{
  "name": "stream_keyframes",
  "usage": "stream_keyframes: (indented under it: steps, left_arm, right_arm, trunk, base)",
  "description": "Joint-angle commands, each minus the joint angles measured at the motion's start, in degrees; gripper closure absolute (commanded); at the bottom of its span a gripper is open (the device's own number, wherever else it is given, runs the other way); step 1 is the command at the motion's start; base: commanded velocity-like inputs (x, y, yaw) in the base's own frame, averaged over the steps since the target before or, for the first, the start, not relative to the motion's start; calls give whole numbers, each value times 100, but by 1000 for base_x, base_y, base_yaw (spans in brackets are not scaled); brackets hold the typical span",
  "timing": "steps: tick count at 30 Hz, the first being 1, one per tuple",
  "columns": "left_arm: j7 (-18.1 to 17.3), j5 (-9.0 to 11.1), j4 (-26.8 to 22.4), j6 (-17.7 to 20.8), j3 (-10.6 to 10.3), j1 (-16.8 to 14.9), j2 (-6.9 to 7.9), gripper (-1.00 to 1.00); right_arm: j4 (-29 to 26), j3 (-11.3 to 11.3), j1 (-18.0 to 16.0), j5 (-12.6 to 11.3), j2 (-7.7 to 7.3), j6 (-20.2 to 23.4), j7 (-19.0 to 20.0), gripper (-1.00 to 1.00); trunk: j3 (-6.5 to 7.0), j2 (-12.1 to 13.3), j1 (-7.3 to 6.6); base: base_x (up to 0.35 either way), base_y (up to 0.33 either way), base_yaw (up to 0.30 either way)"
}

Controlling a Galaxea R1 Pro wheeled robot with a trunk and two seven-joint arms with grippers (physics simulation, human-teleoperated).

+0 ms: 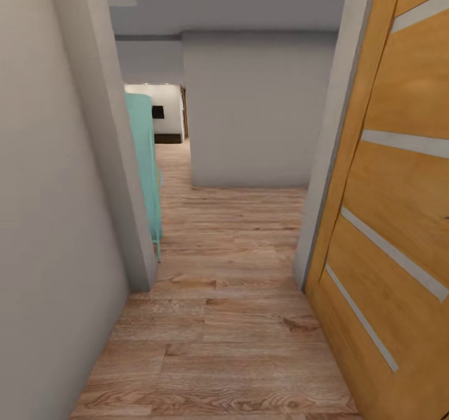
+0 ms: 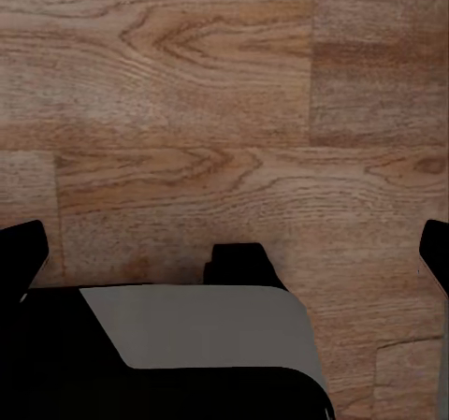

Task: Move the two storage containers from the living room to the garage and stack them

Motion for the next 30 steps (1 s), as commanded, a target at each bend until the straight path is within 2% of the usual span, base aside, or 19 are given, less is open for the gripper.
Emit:
stream_keyframes:
  steps: [1, 30]
  left_arm:
    - [12, 37, -2, 21, -5, -4, 0, -100]
    - [10, 37, -2, 53, -6, -1, -2, -100]
  right_arm:
    - [17, 48, -6, -60, 5, -33, -4, -100]
    - [17, 48, -6, -62, 5, -33, -6, -100]
  trunk:
    - [-6, -3, 3]
    - [-6, -3, 3]
  base:
    - [322, 0, 0]
    - [322, 0, 0]
